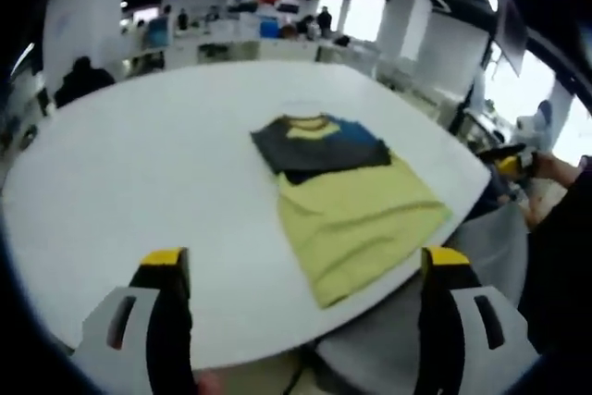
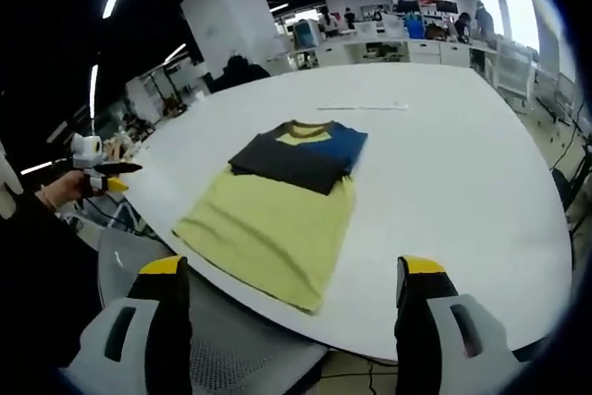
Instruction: Fold the garment on the visible template until the final outline fits inside the template.
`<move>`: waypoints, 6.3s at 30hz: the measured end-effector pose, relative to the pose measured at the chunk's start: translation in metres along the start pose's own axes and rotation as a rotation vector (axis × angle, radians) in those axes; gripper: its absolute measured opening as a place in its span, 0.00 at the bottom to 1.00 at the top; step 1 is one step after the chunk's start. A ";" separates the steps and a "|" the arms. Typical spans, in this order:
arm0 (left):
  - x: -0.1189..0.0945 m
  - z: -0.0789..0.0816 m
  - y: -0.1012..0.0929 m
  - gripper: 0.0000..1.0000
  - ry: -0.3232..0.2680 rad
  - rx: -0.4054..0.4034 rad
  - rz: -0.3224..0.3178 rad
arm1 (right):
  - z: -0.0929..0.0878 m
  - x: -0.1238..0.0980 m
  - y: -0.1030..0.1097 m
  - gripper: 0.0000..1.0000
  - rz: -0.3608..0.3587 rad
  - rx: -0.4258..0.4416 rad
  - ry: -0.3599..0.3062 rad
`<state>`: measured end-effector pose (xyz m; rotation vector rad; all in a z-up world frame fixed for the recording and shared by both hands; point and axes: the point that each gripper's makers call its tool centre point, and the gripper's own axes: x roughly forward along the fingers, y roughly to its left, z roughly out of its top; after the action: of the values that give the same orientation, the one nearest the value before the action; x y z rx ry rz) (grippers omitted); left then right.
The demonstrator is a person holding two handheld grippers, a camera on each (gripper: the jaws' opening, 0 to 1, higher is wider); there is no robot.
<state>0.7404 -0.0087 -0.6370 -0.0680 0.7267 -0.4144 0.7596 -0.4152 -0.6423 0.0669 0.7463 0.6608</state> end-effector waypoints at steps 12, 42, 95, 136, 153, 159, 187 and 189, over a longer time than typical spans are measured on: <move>0.050 -0.053 -0.002 0.69 0.113 -0.092 -0.030 | -0.042 0.045 -0.014 0.56 -0.023 0.016 0.140; 0.088 -0.102 -0.007 0.20 0.242 -0.150 -0.049 | -0.089 0.080 -0.027 0.32 -0.110 -0.080 0.331; 0.084 -0.116 -0.009 0.00 0.314 -0.189 -0.050 | -0.103 0.078 -0.024 0.03 -0.082 -0.123 0.384; -0.036 -0.070 -0.069 0.00 0.326 -0.249 -0.250 | -0.055 -0.027 0.034 0.02 0.125 -0.112 0.294; -0.037 0.000 -0.061 0.00 0.256 -0.107 -0.278 | 0.011 -0.027 0.024 0.01 0.121 -0.234 0.218; -0.025 0.028 -0.050 0.00 0.216 -0.087 -0.272 | 0.036 -0.017 0.019 0.01 0.108 -0.285 0.197; 0.064 0.119 0.006 0.00 0.132 -0.021 -0.216 | 0.123 0.058 -0.043 0.01 0.073 -0.380 0.140; 0.072 0.120 0.012 0.00 0.144 -0.021 -0.210 | 0.125 0.065 -0.046 0.01 0.074 -0.384 0.146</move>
<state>0.8713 -0.0356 -0.5951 -0.1356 0.8694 -0.6167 0.9003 -0.3929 -0.6022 -0.3100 0.7478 0.8768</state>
